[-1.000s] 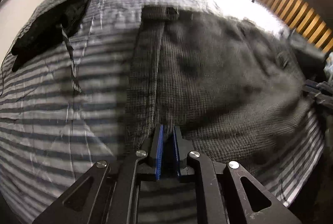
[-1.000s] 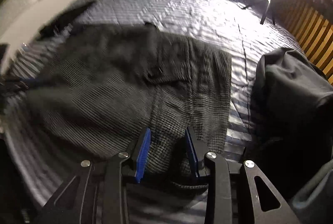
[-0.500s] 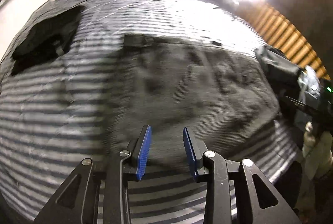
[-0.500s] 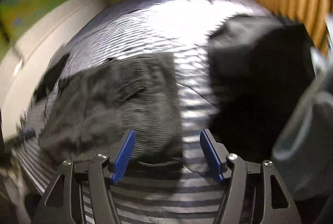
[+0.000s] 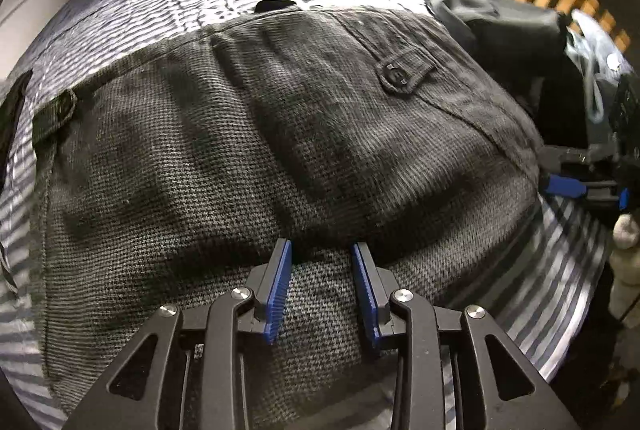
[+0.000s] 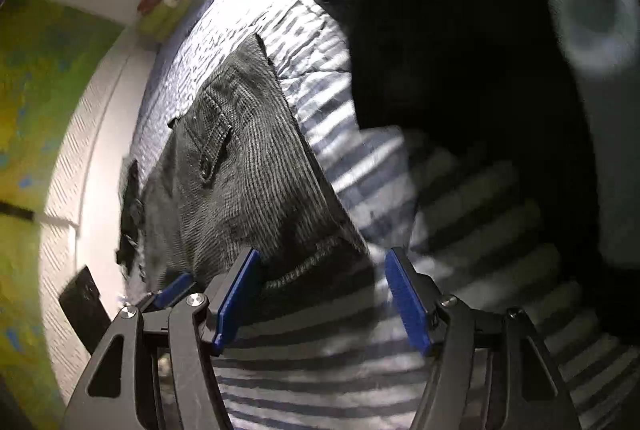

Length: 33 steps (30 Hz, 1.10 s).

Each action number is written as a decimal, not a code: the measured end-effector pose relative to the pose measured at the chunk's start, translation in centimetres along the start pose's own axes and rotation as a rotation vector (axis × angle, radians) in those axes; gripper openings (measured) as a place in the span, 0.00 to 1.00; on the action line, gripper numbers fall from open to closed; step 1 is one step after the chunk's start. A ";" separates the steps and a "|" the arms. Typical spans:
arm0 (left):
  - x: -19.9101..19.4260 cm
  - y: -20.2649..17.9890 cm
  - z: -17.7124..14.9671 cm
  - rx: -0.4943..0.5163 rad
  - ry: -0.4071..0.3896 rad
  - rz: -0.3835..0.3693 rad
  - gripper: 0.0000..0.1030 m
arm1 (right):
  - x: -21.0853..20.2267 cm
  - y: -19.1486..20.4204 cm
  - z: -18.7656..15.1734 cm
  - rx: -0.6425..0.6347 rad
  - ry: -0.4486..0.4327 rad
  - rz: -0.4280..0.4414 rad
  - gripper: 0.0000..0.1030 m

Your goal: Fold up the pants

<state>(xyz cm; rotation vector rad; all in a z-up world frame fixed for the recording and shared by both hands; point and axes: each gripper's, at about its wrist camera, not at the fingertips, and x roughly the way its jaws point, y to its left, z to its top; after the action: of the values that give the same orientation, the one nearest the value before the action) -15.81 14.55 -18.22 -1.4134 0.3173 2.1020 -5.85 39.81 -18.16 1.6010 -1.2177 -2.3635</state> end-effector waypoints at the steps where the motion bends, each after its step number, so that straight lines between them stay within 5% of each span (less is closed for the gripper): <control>1: -0.2 0.1 0.1 -0.008 0.004 -0.008 0.33 | -0.2 0.0 -0.5 0.011 -0.008 0.010 0.60; 8: -3.0 2.4 4.1 -0.078 -0.062 0.002 0.33 | 1.3 1.3 -1.9 0.026 -0.008 0.049 0.62; 11: -1.9 3.8 7.6 -0.143 -0.068 -0.022 0.33 | 2.1 2.2 -1.2 0.033 -0.035 0.047 0.67; 14: 0.3 3.6 10.5 -0.146 -0.084 0.043 0.33 | 2.2 2.3 -0.9 0.083 -0.047 0.031 0.65; 18: 4.4 3.4 11.5 -0.118 -0.007 0.087 0.33 | 0.4 1.3 -2.4 0.113 -0.089 -0.001 0.65; 26: 4.6 4.5 11.4 -0.152 -0.022 0.032 0.33 | 2.9 3.3 0.1 0.092 -0.129 0.007 0.67; 29: 4.7 4.9 10.6 -0.153 -0.029 -0.014 0.33 | 3.8 3.8 0.8 0.065 -0.100 -0.001 0.34; 33: 3.8 5.2 10.1 -0.174 -0.030 -0.028 0.33 | 3.3 5.0 0.9 0.009 -0.124 -0.037 0.25</control>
<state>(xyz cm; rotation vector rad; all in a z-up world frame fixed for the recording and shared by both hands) -27.62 16.68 -18.12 -1.4730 0.1040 2.1697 -9.95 35.42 -17.42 1.5126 -1.2314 -2.5181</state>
